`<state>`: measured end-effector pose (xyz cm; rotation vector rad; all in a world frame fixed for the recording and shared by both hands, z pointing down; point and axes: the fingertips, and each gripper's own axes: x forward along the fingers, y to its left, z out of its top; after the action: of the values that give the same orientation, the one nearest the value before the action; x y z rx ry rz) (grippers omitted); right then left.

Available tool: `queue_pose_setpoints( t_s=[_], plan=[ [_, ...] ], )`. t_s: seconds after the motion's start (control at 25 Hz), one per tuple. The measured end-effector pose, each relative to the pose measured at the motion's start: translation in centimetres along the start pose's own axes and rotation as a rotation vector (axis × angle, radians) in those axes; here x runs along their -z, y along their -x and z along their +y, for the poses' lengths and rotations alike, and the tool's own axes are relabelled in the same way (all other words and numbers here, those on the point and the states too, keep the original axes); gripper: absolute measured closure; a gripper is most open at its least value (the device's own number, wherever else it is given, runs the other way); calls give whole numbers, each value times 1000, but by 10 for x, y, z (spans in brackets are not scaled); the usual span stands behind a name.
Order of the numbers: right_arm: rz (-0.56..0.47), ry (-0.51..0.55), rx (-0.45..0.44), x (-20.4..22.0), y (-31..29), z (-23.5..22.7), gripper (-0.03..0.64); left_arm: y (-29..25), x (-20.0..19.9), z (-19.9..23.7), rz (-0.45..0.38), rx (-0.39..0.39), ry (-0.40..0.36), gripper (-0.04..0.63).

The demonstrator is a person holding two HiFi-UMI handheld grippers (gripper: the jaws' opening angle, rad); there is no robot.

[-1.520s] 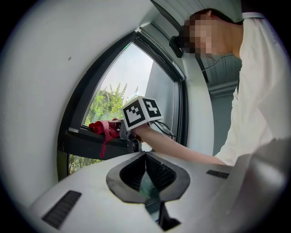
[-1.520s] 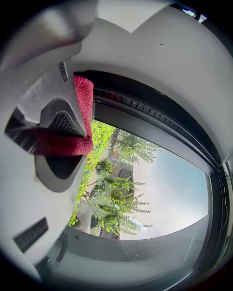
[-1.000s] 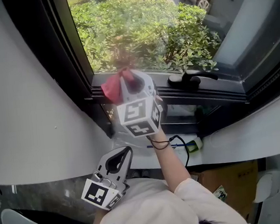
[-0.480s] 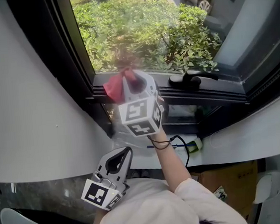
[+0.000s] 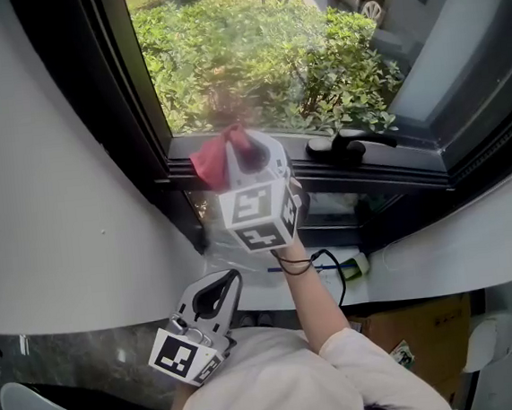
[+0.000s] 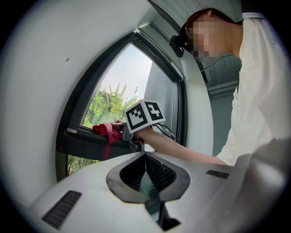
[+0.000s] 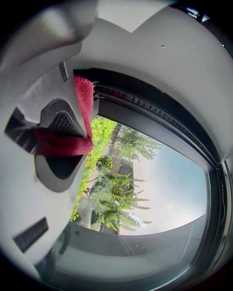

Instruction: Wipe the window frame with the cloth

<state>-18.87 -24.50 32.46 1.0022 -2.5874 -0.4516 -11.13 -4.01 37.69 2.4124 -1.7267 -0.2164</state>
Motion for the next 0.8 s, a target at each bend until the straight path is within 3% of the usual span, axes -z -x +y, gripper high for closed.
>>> queue_pose_setpoints(
  t_s=[0.8],
  plan=[
    [5, -13, 16, 6, 7, -12, 526, -5, 0, -6, -3, 4, 4, 584]
  ],
)
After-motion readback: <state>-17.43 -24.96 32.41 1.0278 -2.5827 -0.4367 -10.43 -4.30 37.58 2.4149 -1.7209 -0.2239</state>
